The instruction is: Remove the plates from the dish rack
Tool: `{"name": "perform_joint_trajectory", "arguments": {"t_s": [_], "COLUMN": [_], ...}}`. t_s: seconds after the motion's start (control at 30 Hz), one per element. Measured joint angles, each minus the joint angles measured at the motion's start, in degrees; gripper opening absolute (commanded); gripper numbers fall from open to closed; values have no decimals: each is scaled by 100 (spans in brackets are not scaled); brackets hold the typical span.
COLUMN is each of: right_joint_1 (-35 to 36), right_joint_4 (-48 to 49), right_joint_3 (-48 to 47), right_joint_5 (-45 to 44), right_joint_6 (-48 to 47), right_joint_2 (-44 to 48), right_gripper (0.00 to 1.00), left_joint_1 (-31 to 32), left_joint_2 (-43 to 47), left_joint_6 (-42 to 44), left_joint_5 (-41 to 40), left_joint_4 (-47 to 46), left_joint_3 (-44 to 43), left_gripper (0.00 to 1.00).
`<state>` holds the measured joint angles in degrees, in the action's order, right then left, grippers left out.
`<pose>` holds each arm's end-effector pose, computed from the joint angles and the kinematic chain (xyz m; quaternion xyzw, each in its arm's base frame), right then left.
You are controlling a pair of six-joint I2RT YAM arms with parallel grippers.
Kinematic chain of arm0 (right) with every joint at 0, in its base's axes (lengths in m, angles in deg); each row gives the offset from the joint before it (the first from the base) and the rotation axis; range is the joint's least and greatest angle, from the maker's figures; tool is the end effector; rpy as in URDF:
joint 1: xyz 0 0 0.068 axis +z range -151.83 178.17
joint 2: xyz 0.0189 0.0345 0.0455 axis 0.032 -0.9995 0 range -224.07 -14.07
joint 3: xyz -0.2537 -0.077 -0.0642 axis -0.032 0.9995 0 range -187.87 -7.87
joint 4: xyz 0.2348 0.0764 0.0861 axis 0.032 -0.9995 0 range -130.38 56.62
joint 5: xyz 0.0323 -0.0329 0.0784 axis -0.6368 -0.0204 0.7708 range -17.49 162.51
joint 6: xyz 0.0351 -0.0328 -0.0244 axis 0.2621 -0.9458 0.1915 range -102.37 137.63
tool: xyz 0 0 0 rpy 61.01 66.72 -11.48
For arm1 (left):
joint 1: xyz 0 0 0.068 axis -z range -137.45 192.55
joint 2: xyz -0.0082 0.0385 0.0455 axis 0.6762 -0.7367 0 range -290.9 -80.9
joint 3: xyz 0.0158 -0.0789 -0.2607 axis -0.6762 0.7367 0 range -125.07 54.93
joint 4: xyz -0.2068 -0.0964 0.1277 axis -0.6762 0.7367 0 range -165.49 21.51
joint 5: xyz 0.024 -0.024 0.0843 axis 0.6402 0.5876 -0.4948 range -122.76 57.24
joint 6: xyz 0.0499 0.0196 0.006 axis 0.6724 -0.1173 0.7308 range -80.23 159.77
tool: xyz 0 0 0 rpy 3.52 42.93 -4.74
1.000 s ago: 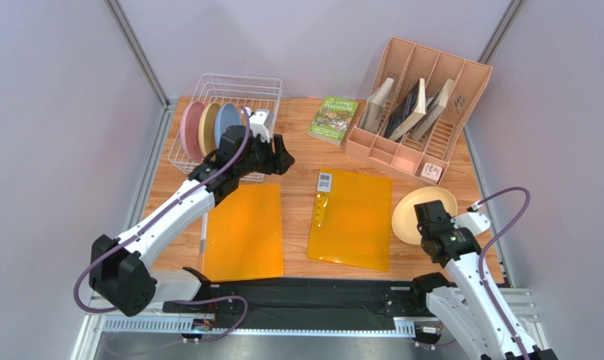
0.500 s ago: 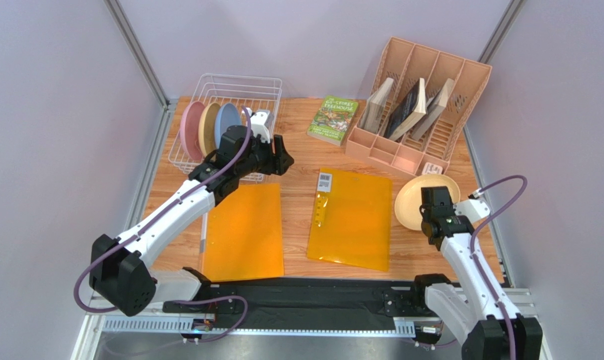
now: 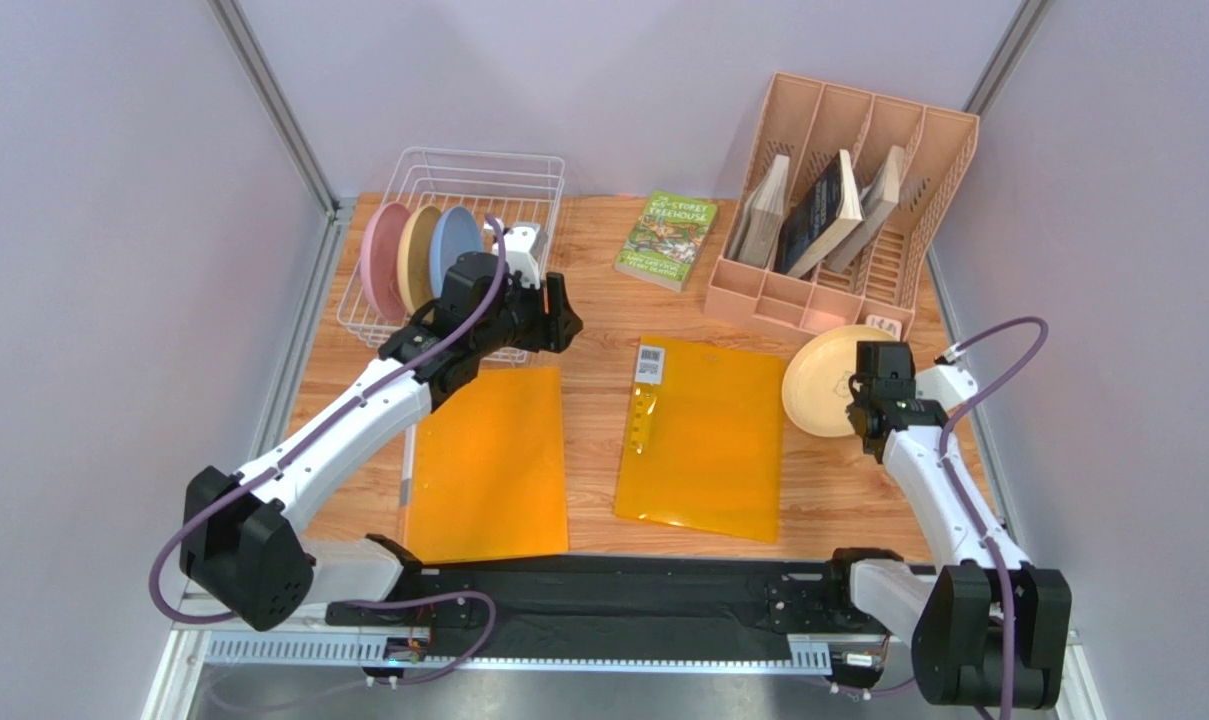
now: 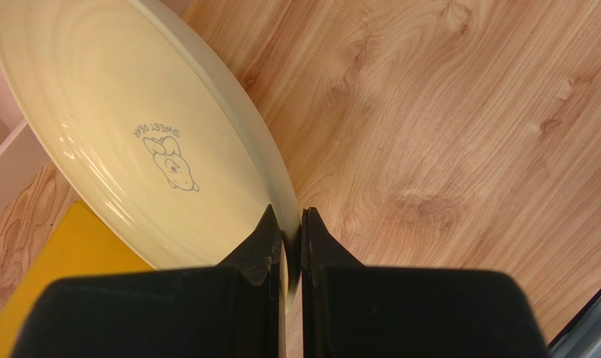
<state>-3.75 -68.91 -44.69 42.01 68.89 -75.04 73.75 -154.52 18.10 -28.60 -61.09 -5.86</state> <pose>0.1922 -0.0245 0.2084 0.4783 0.8020 -0.1253 0.3352 0.2511 -0.1551 0.3207 0.0897 0.8486 -0.2595 0.4523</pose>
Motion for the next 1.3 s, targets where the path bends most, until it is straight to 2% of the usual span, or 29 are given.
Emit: {"name": "perform_joint_trajectory", "arguments": {"t_s": [0.17,0.3,0.43,0.7,1.07,1.13,1.17,1.27,1.3], "right_joint_1": [-15,-44,-52,-52,-52,-52,-52,-52,-52], "right_joint_4": [-323,-863,-1169,-1329,-1327,-1340,-1349,-1281,-1237], "right_joint_3": [0,42,57,396,474,400,339,0,-114], "right_joint_5": [258,330,391,859,916,855,846,898,951], "right_joint_6": [-101,-118,-120,-68,-87,-149,-186,-417,-501], "right_joint_2": [413,1073,1534,1375,1360,1368,1379,1475,1508], "right_gripper": [0,13,17,27,31,33,41,54,55], "left_joint_1": [0,0,0,0,-17,-31,-39,-120,-175], "left_joint_2": [-46,-70,-94,-166,-175,-177,-177,-181,-186], "left_joint_6": [2,4,4,4,13,13,13,11,11], "left_joint_5": [2,0,11,24,4,-17,-20,-37,-55], "left_joint_4": [4,17,7,7,4,2,2,0,2], "left_joint_3": [-2,-2,-13,-13,-13,-13,-13,-13,-13], "left_gripper": [64,64,64,64,64,64,64,65,65]}}
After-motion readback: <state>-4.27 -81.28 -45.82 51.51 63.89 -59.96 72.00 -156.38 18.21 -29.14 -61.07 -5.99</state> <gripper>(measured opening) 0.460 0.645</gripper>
